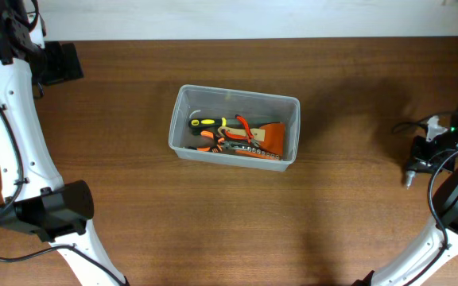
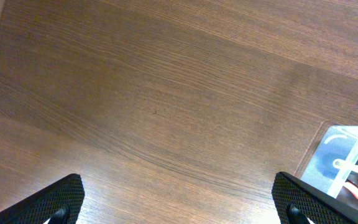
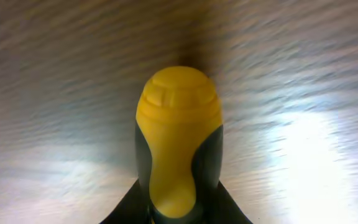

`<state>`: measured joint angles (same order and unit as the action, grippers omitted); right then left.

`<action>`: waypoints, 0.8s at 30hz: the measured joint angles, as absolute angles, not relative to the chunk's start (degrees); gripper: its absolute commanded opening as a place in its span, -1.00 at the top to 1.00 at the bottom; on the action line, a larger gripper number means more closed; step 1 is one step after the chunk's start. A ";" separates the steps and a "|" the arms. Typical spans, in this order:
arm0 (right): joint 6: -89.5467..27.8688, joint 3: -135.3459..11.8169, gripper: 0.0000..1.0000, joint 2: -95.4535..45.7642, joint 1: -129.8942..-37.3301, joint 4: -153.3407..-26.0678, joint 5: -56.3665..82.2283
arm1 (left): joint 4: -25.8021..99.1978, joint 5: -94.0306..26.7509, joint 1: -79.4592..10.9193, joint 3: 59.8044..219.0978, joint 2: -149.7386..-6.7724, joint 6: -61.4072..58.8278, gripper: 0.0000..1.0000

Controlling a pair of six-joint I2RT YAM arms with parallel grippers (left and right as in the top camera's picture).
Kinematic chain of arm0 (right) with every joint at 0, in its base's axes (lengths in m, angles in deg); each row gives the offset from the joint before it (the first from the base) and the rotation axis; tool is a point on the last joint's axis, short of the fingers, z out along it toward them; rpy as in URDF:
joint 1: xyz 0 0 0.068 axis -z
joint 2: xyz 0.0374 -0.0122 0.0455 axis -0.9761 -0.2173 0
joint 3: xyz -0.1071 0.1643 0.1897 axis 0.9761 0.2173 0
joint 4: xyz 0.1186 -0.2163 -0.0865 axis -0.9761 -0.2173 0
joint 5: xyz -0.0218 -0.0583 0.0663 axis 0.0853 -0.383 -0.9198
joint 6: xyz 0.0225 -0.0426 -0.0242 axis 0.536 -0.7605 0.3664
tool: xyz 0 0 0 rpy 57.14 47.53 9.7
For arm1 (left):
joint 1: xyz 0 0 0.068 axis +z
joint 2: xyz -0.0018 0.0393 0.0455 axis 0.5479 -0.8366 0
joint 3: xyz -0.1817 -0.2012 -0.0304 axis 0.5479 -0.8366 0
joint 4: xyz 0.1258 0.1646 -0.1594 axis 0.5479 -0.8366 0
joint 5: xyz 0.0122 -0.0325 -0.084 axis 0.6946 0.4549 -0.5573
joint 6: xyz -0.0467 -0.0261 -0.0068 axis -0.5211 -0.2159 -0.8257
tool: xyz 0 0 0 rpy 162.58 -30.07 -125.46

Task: Pack container
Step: 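Grasp the yellow-black screwdriver by its handle with the right gripper, then carry the screwdriver over the container and lower it inside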

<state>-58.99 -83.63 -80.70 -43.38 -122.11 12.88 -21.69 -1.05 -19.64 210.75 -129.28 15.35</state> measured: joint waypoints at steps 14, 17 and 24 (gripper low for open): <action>-56.54 -105.84 0.92 -74.95 -58.73 -142.91 2.91 | -21.69 -1.05 -19.64 210.75 -129.28 15.35 -0.99; -57.96 -107.81 0.92 -70.82 -67.54 -142.61 2.56 | -21.69 -1.05 -19.64 210.75 -129.28 15.35 -0.98; -61.74 -108.90 0.92 -66.08 -87.23 -134.19 6.80 | -21.69 -1.05 -19.64 210.75 -129.28 15.35 -0.99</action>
